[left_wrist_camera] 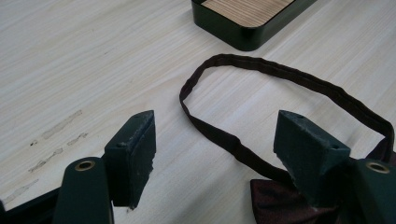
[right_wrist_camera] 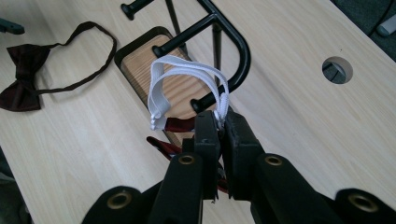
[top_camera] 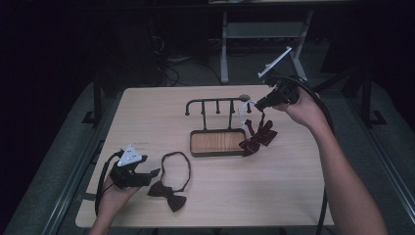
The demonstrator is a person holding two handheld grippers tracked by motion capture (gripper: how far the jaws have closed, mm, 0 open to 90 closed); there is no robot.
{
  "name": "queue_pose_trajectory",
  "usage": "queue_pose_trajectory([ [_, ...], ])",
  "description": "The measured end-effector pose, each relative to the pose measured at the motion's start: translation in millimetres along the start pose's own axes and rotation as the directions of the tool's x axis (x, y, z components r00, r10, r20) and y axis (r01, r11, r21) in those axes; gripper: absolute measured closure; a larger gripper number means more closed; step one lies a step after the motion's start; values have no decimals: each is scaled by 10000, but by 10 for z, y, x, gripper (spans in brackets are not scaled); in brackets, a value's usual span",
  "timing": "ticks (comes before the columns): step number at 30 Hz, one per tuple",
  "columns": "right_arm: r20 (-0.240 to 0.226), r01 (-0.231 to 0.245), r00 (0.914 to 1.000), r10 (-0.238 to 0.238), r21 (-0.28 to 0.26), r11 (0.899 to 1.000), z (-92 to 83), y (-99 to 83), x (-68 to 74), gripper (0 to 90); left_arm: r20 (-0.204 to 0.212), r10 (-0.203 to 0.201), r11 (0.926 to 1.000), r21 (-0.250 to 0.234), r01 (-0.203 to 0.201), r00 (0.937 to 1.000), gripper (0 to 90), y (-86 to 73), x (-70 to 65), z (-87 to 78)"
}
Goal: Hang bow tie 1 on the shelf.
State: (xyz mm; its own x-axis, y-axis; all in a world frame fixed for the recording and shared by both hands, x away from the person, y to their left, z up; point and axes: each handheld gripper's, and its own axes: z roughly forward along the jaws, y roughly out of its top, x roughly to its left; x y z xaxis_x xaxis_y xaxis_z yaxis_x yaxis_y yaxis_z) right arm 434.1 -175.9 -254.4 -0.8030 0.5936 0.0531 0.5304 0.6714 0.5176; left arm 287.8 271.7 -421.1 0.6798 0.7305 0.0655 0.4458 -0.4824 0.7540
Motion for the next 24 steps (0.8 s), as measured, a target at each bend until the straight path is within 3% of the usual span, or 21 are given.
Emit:
queue_pose_trajectory([
  [10,17,-334,9994,333,144,9993,92,14,-147,847,42,-10,10000,-20,10,10000,303,1,0,0],
  [24,3,-602,9982,602,213,9980,197,-17,-225,843,98,61,10000,37,-62,9999,304,2,-2,6],
])
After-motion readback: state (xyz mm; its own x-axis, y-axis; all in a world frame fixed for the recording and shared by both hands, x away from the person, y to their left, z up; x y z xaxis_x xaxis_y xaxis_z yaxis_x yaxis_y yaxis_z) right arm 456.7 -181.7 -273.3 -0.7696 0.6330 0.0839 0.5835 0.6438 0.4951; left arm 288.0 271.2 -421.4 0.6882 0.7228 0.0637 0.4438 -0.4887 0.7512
